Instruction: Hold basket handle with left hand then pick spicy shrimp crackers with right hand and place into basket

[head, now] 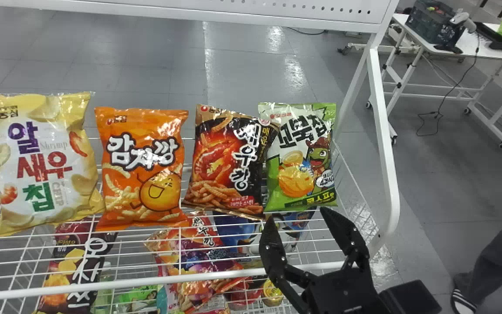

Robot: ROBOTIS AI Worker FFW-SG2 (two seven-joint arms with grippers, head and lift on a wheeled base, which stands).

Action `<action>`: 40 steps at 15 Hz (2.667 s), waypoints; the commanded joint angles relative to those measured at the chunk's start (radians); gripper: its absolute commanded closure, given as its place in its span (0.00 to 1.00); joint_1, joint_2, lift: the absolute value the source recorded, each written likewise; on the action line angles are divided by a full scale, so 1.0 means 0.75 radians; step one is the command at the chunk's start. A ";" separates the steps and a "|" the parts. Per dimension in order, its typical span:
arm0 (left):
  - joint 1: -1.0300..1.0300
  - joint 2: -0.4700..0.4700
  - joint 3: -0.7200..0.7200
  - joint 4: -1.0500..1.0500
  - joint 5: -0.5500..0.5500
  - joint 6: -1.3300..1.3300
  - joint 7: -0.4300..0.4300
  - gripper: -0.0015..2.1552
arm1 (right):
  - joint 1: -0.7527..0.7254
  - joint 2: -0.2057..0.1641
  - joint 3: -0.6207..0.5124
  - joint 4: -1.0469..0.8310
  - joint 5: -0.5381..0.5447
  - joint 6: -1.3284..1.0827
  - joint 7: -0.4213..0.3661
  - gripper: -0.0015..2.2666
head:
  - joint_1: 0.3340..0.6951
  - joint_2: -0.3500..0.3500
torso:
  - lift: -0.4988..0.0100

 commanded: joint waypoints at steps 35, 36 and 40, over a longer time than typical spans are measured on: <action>0.037 -0.008 0.004 0.017 0.010 0.002 -0.039 0.88 | -0.587 0.218 0.169 0.333 0.049 0.469 -0.039 0.06 | 1.00 0.44 | 0.91; 0.037 -0.008 0.004 0.019 0.010 0.002 -0.039 0.88 | -0.599 0.224 0.169 0.343 0.049 0.473 -0.039 0.06 | 1.00 0.44 | 0.91; 0.037 -0.008 0.006 0.033 0.010 0.002 -0.041 0.88 | -0.660 0.249 0.196 0.395 0.047 0.494 -0.037 0.06 | 1.00 0.47 | 0.91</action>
